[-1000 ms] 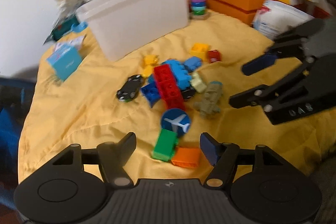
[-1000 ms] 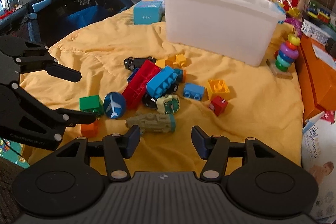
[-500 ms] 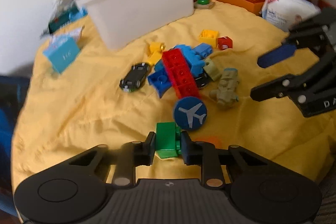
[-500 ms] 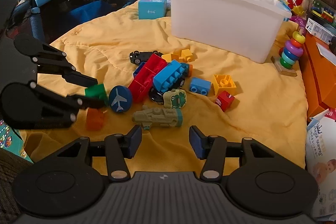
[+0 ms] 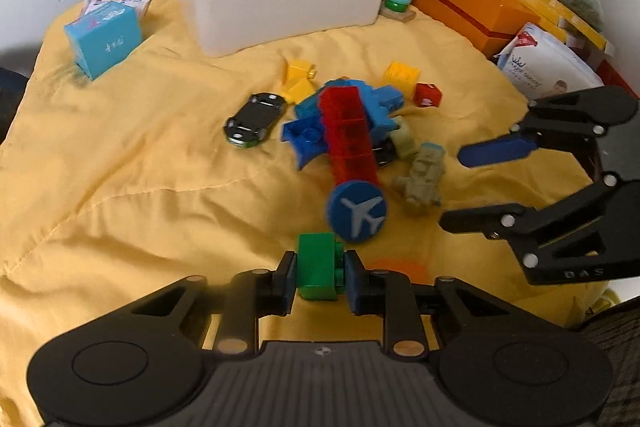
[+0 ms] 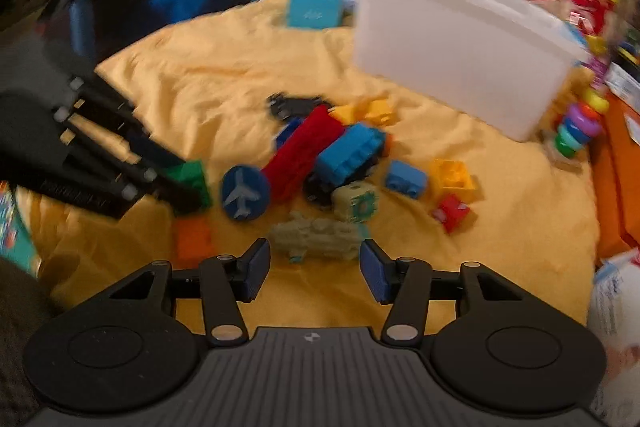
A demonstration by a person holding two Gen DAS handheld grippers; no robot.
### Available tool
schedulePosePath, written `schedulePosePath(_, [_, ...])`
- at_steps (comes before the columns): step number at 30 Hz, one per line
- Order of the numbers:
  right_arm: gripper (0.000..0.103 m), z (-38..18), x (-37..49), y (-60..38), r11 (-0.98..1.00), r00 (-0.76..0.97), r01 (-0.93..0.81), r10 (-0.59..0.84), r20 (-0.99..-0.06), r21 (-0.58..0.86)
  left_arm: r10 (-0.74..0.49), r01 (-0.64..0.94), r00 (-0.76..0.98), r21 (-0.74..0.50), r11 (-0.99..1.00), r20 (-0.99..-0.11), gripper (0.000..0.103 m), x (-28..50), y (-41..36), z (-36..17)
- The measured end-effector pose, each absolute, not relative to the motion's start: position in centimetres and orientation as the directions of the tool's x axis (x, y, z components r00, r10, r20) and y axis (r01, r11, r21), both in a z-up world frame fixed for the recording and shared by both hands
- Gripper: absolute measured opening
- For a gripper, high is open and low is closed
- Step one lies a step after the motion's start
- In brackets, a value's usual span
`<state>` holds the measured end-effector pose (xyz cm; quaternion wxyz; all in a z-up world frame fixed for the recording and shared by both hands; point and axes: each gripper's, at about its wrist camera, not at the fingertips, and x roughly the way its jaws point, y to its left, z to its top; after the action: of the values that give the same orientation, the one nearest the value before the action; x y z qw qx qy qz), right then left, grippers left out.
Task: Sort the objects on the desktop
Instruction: 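Grasp the teal robot figure with the left tool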
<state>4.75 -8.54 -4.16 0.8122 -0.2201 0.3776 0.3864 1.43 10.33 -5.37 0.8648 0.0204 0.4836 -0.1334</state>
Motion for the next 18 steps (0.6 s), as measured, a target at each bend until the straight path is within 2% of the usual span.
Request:
schedulePosePath(3, [0.057, -4.3, 4.9, -8.1, 0.653, 0.426, -0.756, 0.435, -0.794, -0.047, -0.177, 0.256, 0.536, -0.041, 0.966, -0.825, 0.046, 1.7, 10.8, -4.5])
schedulePosePath(7, [0.057, -5.1, 5.8, -7.9, 0.713, 0.423, -0.701, 0.42, -0.803, 0.004, -0.169, 0.312, 0.624, 0.045, 0.949, -0.763, 0.046, 2.7, 10.7, -2.4])
schedulePosePath(11, [0.055, -4.7, 5.0, -7.0, 0.712, 0.487, -0.699, 0.404, -0.774, -0.067, -0.146, 0.378, 0.657, 0.155, 0.913, -0.739, 0.046, 5.7, 9.8, -2.3])
schedulePosePath(14, [0.055, -4.3, 4.2, -6.6, 0.694, 0.516, -0.71, 0.4, -0.757, -0.118, -0.155, 0.433, 0.627, 0.177, 0.884, -0.764, 0.046, 8.1, 9.2, -3.6])
schedulePosePath(18, [0.053, -4.7, 4.5, -7.0, 0.726, 0.49, -0.684, 0.384, -0.782, -0.072, -0.153, 0.48, 0.597, 0.199, 0.854, -0.787, 0.045, 9.4, 8.8, -4.4])
